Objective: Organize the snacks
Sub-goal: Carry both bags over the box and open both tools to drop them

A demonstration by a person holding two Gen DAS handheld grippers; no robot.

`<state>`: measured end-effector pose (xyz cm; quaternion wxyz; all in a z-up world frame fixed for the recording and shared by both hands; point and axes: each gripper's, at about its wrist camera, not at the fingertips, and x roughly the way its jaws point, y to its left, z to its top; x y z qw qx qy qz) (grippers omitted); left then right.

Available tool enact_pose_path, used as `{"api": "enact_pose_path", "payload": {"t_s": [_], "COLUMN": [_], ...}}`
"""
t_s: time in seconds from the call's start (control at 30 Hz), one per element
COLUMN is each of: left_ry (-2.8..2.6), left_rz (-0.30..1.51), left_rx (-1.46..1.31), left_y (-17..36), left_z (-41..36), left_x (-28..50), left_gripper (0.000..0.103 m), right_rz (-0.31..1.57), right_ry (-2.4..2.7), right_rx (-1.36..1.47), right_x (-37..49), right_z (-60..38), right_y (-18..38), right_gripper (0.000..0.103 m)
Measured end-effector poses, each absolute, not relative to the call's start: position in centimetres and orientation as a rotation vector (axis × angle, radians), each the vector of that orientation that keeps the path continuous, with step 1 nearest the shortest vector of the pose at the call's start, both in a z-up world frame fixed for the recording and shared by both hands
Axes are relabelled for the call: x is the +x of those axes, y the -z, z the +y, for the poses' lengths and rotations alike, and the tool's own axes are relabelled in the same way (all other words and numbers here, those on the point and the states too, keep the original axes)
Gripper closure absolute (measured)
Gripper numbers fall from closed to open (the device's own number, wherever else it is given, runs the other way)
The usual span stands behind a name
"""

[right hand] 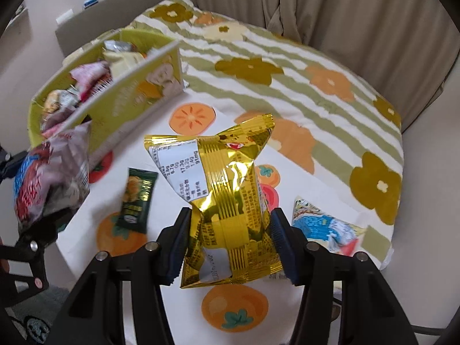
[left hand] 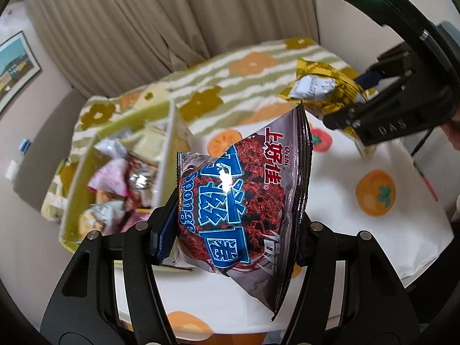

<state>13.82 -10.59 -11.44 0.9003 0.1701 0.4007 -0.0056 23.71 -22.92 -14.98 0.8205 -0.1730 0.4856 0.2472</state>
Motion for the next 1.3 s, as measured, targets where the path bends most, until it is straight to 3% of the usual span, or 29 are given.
{"api": "enact_pose_path", "payload": {"t_s": [0.53,1.03,1.13,1.17,1.23,1.3], "left_ry": [-0.134,-0.048,0.019,0.037,0.073,0.105], "left_rz": [0.741,0.858,0.877,0.88,0.875,0.869], "left_rx": [0.276,0.244,0.264,0.268,0.275,0.26], "left_y": [4.4,6.9,8.0,8.2,8.9,9.2], "left_z": [2.3,17.0,17.8,17.8,17.8,18.3], "left_x": [15.4,26.7,28.9,29.3,29.9,29.9], "left_gripper": [0.044,0.042,0.032,0.018,0.0,0.0], "right_rz": [0.878,0.945,0.97,0.984,1.003,1.023], "right_ry": [-0.622,-0.608,-0.568,-0.548,-0.527,-0.505], "right_rx": [-0.301,-0.231,-0.22,-0.212,-0.195,-0.177], "right_x": [21.2,26.0,26.5,26.8,27.1,27.4], "right_z": [-14.4,0.6,1.6,1.9,2.2,2.2], "right_y": [6.2,8.4,9.2,9.7,10.1,10.6], "right_gripper": [0.054,0.056,0.056,0.056,0.056,0.056]}}
